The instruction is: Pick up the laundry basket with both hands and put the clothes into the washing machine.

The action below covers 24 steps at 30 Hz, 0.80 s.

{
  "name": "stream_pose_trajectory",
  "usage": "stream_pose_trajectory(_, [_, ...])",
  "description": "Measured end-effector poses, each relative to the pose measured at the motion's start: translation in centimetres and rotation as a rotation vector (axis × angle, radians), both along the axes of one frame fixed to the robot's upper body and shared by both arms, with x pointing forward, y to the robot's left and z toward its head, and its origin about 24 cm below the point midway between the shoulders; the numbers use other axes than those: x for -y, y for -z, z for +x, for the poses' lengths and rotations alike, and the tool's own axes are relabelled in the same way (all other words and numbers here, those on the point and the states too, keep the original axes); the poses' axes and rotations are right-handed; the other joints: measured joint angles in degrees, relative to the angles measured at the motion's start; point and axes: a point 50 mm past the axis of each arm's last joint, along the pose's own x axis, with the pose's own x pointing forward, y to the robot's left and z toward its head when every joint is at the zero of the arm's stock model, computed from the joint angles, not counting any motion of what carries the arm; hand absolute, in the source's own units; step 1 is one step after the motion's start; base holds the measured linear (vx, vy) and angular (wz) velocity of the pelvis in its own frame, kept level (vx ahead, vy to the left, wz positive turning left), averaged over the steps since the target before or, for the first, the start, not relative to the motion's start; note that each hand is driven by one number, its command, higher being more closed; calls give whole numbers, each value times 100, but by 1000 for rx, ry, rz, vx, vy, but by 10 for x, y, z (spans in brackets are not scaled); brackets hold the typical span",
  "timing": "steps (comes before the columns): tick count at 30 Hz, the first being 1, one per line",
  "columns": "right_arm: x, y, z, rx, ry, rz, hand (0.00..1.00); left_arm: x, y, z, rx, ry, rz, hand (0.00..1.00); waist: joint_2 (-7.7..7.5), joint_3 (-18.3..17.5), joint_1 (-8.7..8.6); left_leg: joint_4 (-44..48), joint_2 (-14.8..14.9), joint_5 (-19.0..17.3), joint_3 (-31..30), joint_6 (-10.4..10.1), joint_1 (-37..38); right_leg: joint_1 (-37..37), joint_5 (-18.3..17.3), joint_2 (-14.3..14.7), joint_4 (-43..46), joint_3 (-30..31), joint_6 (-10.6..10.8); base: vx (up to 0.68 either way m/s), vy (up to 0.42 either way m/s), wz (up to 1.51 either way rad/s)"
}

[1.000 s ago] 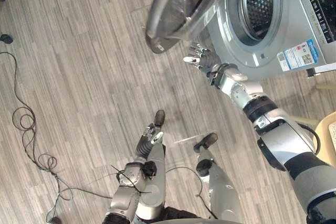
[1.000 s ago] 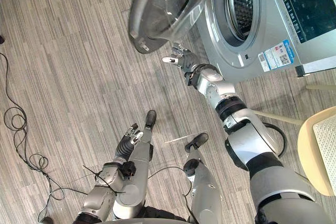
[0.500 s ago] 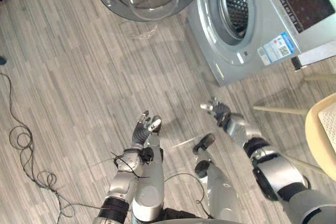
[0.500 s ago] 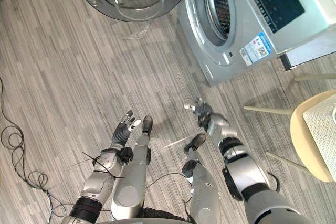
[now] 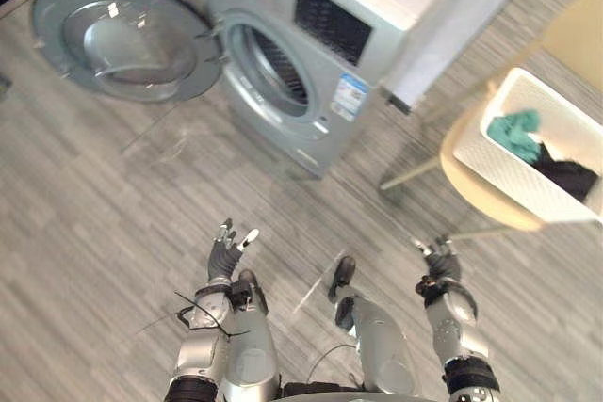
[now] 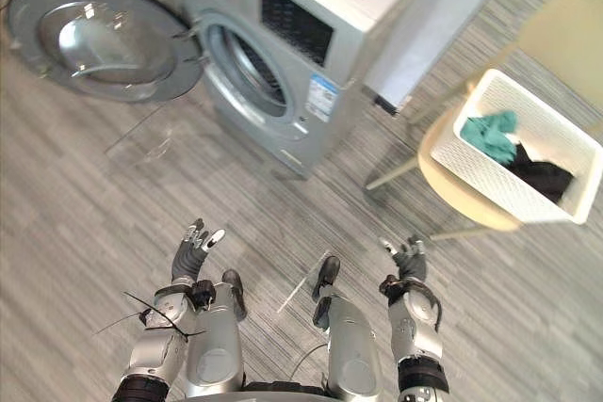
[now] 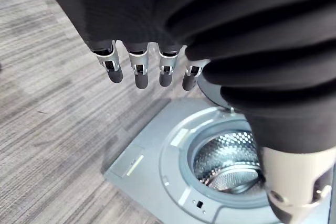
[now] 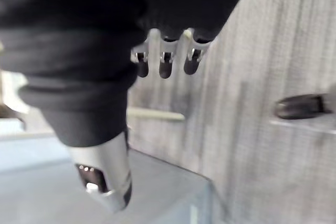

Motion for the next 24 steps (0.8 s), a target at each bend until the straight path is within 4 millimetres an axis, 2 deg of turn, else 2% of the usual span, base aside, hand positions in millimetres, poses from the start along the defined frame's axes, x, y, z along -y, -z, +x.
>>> stream_pose_trajectory(1, [-1, -9, -2, 34, 21, -34, 0, -3, -6, 0, 26, -23, -5, 0, -9, -5, -2, 84, 67, -40, 328, 22, 180, -151, -179, -361, 996, -357, -273, -66, 78, -116])
stream_pose_trajectory(2, [-1, -10, -6, 38, 30, -43, 0, -7, -8, -1, 35, -35, -3, 0, -39, -29, -2, 105, 75, -102, 547, 40, 371, -96, -440, -649, 1814, -592, -386, -14, 50, -117])
stream_pose_trajectory(3, [-4, -8, -9, 21, 25, -69, 0, -11, -6, -8, 27, -53, 2, 0, -69, -173, 1, 110, 108, -166, 835, 47, 610, 151, -883, -950, 2518, -851, -430, 22, 12, -113])
stream_pose_trajectory(4, [-5, -8, -10, 7, 20, -105, 0, -15, -2, -16, 7, -70, 12, 0, -67, -414, -7, 108, 162, -220, 1098, 50, 723, 403, -1298, -1121, 2785, -1119, -425, 37, -49, -108])
stream_pose_trajectory(5, [-4, -8, -11, 5, 21, -120, 0, -17, 0, -19, -5, -75, 19, 0, -74, -531, -15, 111, 178, -232, 1233, 35, 759, 474, -1455, -1196, 2805, -1227, -386, 36, -75, -105])
stream_pose_trajectory(6, [-4, -13, -8, 18, 16, -148, 0, -17, 1, -20, -11, -80, 18, 0, -74, -654, -28, 162, 216, -282, 1396, -26, 786, 530, -1569, -1209, 2607, -1389, -234, 11, -117, -105])
stream_pose_trajectory(7, [-1, -20, -2, 45, 11, -177, 0, -17, 3, -22, -18, -96, 5, 0, 20, -728, -101, 106, 187, -311, 1463, -75, 755, 594, -1631, -890, 2006, -1403, -139, -60, -124, -141])
stream_pose_trajectory(8, [0, -26, 4, 64, 8, -199, 0, -15, 9, -26, -43, -113, -18, 0, 161, -858, -124, -317, 207, -176, 1479, -99, 775, 564, -1299, -447, 1250, -1273, -29, -88, -117, -135])
stream_pose_trajectory(9, [1, -27, 4, 66, 13, -205, 0, -11, 13, -28, -57, -116, -38, 0, 236, -975, -156, -557, 261, 43, 1602, -100, 807, 547, -1280, -389, 1164, -1346, -215, -48, -83, -115])
stream_pose_trajectory(10, [5, -29, 0, 73, 29, -217, 0, -9, 17, -30, -70, -118, -49, 0, 200, -1103, -228, -751, 196, 201, 1877, -213, 906, 525, -1513, -707, 1662, -1568, -442, 31, -65, -89])
stream_pose_trajectory(11, [7, -29, -3, 73, 41, -219, 0, -10, 16, -28, -69, -117, -44, 0, -11, -1231, -305, -873, 4, 278, 2154, -261, 1068, 638, -1546, -1024, 1605, -1491, 132, 52, -143, -109])
stream_pose_trajectory(13, [9, -35, 1, 97, 31, -237, 0, -9, 21, -28, -88, -127, -62, 0, 164, -1299, -329, -836, 260, 355, 2470, -318, 1185, 616, -1360, -582, 1206, -1268, 89, 59, -179, -115])
stream_pose_trajectory(14, [8, -38, 1, 108, 25, -246, 0, -8, 22, -29, -92, -130, -69, 0, 261, -1328, -353, -825, 471, 404, 2636, -398, 1352, 685, -1257, -235, 890, -1079, -9, 110, -171, -109])
stream_pose_trajectory(16, [3, -42, 3, 122, -5, -274, 0, -10, 25, -31, -102, -146, -84, 0, 323, -1339, -389, -601, 830, 451, 2714, -357, 1668, 902, -1253, 188, 653, -747, -68, 119, -205, -112])
stream_pose_trajectory(17, [1, -43, 4, 131, -16, -275, 0, -12, 26, -33, -104, -158, -84, 0, 317, -1340, -422, -359, 958, 557, 2521, -188, 1710, 978, -1242, 352, 582, -569, -126, 120, -289, -110])
stream_pose_trajectory(18, [-4, -47, 6, 154, -46, -279, 0, -12, 27, -35, -108, -172, -100, 0, 279, -1337, -416, 188, 1055, 839, 1765, 296, 1459, 1102, -1212, 494, 431, -310, -199, 104, -240, -97])
stream_pose_trajectory(19, [-7, -50, 8, 171, -59, -283, 0, -11, 28, -36, -110, -179, -108, 0, 283, -1333, -381, 471, 1036, 909, 1263, 518, 1269, 1160, -1203, 506, 342, -176, -219, 130, -195, -117])
stream_pose_trajectory(20, [-10, -56, 10, 205, -72, -290, 0, -8, 30, -36, -113, -177, -124, 0, 329, -1337, -284, 853, 751, 549, 316, 340, 987, 1222, -1194, 562, 228, 87, -261, 105, -30, -94])
stream_pose_trajectory(21, [-11, -58, 11, 216, -81, -295, 0, -8, 31, -36, -111, -178, -125, 0, 351, -1323, -275, 1013, 527, 384, -99, 225, 825, 1267, -1210, 576, 184, 181, -288, 144, 4, -90])
stream_pose_trajectory(22, [-11, -59, 12, 221, -91, -298, 0, -9, 31, -37, -110, -182, -131, 0, 382, -1290, -267, 1258, 23, 68, -739, 34, 494, 1422, -1261, 606, 63, 283, -367, 158, 19, -59])
stream_pose_trajectory(23, [-11, -59, 12, 223, -93, -297, 0, -9, 32, -40, -112, -187, -130, 0, 398, -1288, -186, 1274, -397, -142, -947, 14, 237, 1578, -1287, 655, -54, 389, -405, 212, 52, -60])
stream_pose_trajectory(24, [-12, -63, 13, 243, -97, -297, 0, -10, 33, -42, -112, -191, -133, 0, 429, -1273, -88, 1121, -710, -181, -917, 47, 3, 1732, -1296, 716, -175, 490, -389, 192, 70, -50])
